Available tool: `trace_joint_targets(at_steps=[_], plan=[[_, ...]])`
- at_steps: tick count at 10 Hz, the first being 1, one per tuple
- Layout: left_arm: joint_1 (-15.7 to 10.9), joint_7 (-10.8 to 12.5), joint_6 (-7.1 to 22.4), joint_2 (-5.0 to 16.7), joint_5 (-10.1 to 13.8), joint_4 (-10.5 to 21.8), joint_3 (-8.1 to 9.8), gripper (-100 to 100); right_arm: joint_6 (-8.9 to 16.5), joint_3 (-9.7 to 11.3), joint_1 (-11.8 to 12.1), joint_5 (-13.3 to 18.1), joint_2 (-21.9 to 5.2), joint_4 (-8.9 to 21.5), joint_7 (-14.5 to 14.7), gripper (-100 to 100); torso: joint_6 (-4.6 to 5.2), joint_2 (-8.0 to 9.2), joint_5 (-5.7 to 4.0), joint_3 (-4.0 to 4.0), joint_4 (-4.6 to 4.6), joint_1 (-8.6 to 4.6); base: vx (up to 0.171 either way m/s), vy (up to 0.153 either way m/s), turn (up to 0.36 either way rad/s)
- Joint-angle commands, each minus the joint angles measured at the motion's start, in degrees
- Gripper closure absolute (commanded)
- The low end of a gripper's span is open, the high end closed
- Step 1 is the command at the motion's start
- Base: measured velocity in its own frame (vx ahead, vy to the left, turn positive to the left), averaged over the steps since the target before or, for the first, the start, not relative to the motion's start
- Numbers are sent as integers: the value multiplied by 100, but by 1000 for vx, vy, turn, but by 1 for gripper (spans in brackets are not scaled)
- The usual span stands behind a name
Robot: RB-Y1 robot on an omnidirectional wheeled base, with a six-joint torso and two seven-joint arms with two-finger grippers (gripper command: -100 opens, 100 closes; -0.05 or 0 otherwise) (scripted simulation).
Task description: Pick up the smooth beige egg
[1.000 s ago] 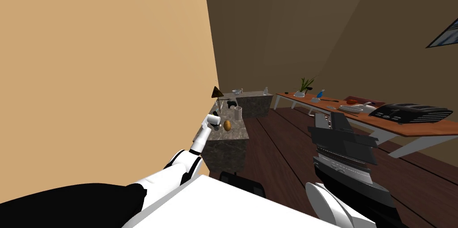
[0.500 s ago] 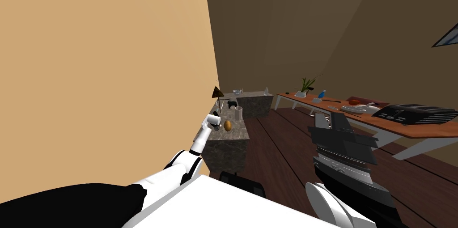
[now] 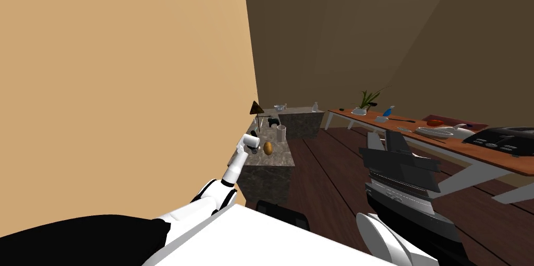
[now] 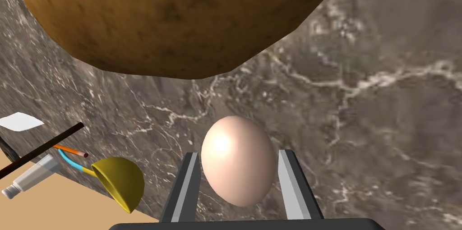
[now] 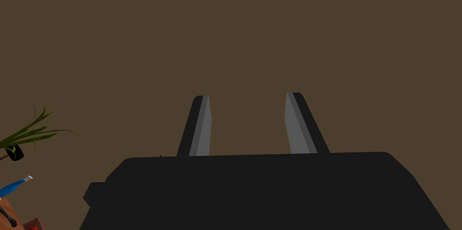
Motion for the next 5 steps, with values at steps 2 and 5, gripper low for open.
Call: trace_joint_targets(at_steps=[2, 5], plan=[[100, 51, 238, -96, -66, -353, -141, 100, 0, 0, 0, 0, 0, 0, 0, 0, 2, 0, -1, 1, 1, -2, 36, 19, 66], [105, 61, 289, -115, -77, -416, -166, 0, 0, 0, -1, 0, 0, 0, 0, 0, 3, 5, -1, 2, 1, -5, 19, 8, 28]])
